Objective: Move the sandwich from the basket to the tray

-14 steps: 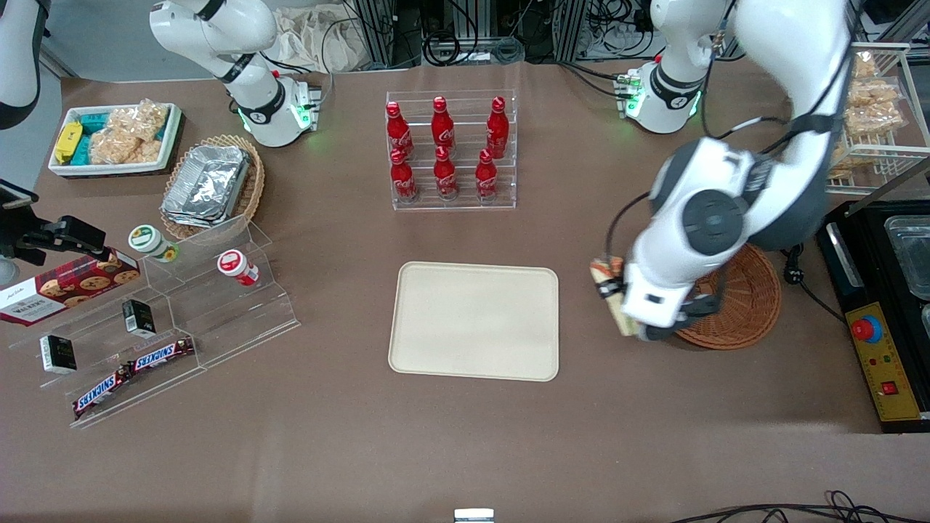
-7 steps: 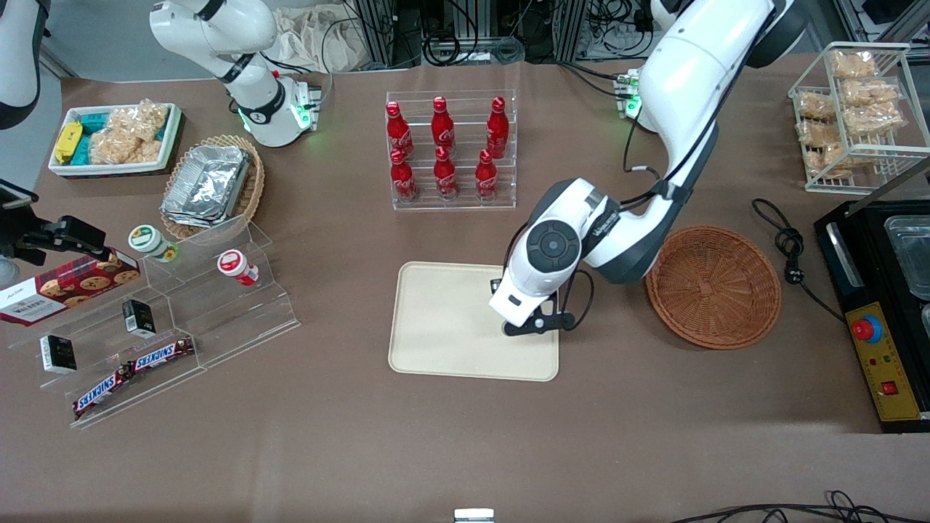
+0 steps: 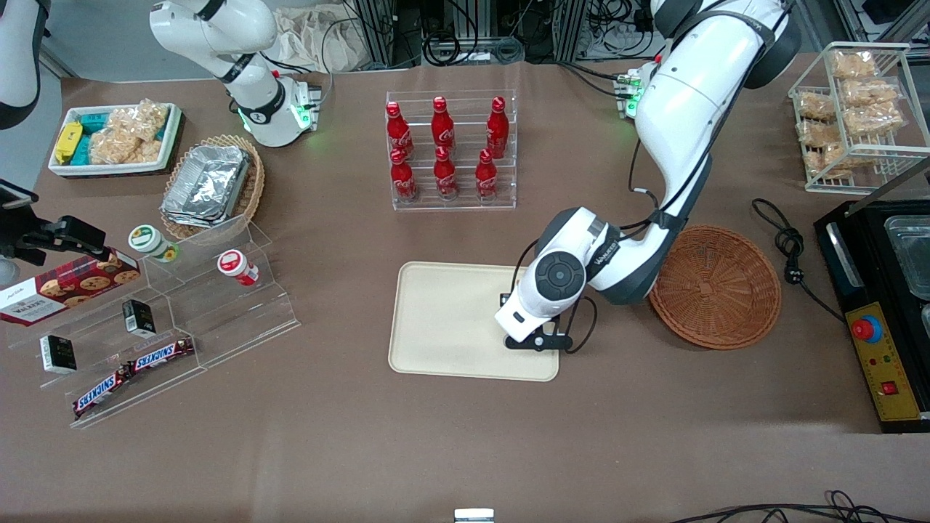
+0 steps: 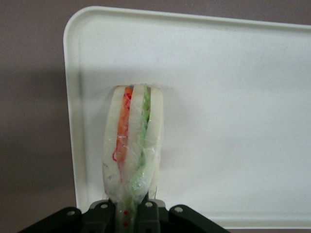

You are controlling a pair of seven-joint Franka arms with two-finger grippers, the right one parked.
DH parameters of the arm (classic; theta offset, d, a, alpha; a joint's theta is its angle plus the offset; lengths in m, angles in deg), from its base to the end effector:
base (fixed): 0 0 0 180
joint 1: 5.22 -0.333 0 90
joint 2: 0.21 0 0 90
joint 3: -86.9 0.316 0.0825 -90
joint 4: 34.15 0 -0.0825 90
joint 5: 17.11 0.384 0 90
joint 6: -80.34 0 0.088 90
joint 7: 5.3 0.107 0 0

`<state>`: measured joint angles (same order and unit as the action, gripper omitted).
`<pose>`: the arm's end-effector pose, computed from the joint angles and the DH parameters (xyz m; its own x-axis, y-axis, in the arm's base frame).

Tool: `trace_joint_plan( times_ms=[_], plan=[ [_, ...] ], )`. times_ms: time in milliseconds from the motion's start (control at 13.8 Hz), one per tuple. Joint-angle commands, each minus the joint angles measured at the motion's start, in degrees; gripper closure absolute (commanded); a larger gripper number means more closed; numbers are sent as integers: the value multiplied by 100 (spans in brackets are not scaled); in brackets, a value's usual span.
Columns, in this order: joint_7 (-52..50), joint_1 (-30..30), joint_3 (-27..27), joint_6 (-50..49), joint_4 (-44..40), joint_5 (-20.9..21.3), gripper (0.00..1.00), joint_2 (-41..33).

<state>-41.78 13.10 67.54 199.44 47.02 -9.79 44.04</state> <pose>0.6000 -0.3963 0.2523 0.9915 -0.0093 -0.1297 -0.0014 -0.9981 0.0613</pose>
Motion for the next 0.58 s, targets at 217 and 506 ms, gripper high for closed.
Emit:
trace_joint_plan(
  times_ms=[217,506],
  plan=[
    [-78,-364,-33,-176,-207,33,0,-293],
    [-8,-777,-33,-728,-171,42,0,-960]
  ],
)
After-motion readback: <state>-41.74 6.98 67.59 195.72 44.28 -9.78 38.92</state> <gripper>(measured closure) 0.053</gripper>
